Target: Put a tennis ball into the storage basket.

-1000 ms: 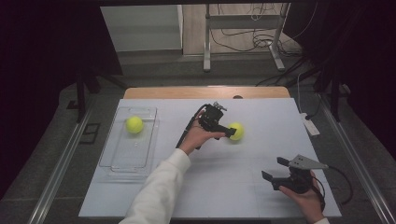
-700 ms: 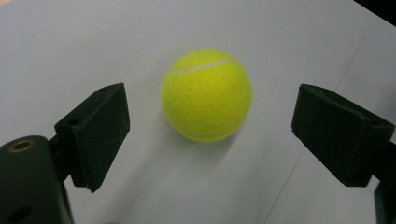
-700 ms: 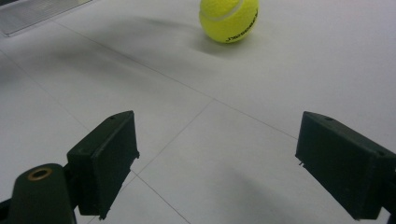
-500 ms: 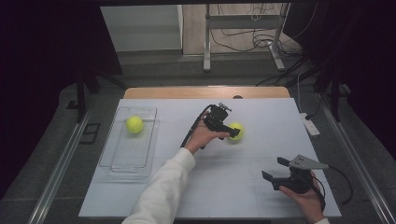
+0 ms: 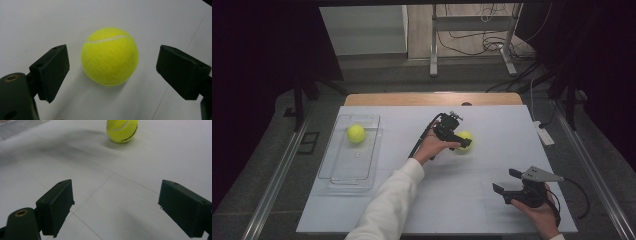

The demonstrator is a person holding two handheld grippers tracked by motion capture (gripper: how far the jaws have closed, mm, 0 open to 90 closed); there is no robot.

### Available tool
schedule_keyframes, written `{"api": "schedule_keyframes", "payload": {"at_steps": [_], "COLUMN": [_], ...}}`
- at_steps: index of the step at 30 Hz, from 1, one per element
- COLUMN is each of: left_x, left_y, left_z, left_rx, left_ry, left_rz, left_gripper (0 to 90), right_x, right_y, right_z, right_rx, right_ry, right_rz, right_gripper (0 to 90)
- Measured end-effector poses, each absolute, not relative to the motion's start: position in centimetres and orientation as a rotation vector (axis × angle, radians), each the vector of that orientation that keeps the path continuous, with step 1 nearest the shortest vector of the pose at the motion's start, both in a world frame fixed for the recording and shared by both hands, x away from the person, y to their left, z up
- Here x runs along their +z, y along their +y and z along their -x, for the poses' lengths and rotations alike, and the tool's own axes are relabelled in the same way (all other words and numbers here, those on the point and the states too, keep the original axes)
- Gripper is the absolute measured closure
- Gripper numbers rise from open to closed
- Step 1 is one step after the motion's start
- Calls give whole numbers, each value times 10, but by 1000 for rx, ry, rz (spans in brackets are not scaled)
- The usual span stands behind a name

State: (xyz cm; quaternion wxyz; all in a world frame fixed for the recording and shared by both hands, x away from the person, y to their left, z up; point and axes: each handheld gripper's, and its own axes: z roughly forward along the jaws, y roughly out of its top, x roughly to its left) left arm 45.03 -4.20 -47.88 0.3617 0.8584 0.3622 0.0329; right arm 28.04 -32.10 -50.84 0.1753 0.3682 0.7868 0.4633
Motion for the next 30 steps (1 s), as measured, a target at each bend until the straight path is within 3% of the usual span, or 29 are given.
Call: {"api": "schedule_keyframes", "payload": {"at_steps": [30], "left_x": [-498], "left_y": [-57], "left_z": [-461], "left_rx": [94], "left_ry": [987], "left_rz": [-2210], "left_gripper": [133], "right_x": [-508], "right_y": [-321], "right_z": [-279], "right_rx": [1310], "right_ry": [2225], "right_rz": [-1040], "right_gripper": [128]}}
